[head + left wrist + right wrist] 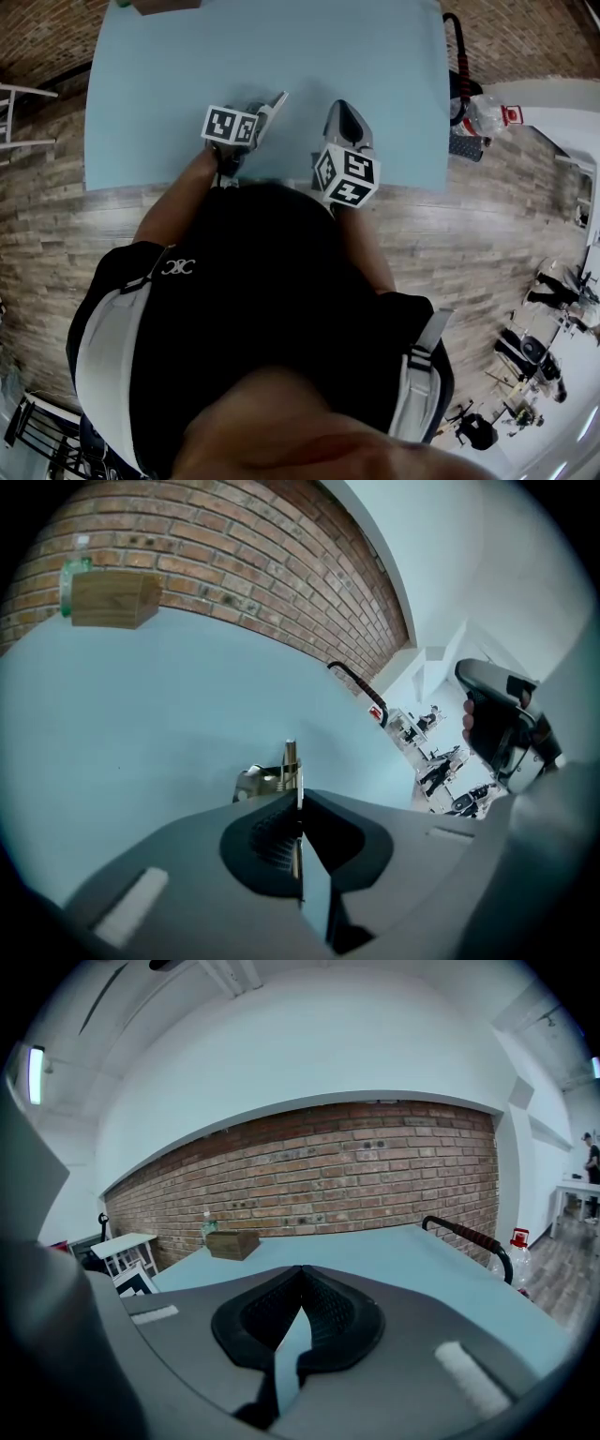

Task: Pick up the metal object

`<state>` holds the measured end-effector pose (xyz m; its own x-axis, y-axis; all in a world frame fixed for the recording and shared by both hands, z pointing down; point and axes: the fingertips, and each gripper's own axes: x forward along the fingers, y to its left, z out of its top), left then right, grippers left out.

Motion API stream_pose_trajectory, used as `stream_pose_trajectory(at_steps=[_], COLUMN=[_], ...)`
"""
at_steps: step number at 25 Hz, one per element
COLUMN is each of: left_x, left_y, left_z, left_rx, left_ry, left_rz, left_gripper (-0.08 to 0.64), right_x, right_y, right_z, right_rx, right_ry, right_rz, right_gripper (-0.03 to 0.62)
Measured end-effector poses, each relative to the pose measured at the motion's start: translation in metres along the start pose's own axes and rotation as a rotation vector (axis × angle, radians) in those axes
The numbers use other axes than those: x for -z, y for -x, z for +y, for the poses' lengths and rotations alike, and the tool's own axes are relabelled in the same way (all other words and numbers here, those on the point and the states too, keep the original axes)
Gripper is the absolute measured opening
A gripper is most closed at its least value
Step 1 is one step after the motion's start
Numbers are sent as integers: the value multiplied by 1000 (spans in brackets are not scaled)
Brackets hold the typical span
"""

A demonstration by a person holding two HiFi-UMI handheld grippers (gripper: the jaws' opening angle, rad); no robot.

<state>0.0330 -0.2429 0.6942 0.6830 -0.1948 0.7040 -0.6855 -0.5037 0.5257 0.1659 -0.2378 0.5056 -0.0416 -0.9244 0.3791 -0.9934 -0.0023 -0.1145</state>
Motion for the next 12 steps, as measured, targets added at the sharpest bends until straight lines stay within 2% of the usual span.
stream_pose_trajectory(at_steps=[3, 12], left_x=[-8, -76], left_y=[9, 61], left_z=[-3, -32], left_rx=[-12, -114], left_ry=[-21, -187], left_rz=[-46, -293], left_gripper=[2, 2], right_x=[1, -1], right_y=[1, -3], right_z=[5, 13], right_rx=[-8, -37], right_ry=[4, 6], right_rz=[-1, -5], right_gripper=[14, 14])
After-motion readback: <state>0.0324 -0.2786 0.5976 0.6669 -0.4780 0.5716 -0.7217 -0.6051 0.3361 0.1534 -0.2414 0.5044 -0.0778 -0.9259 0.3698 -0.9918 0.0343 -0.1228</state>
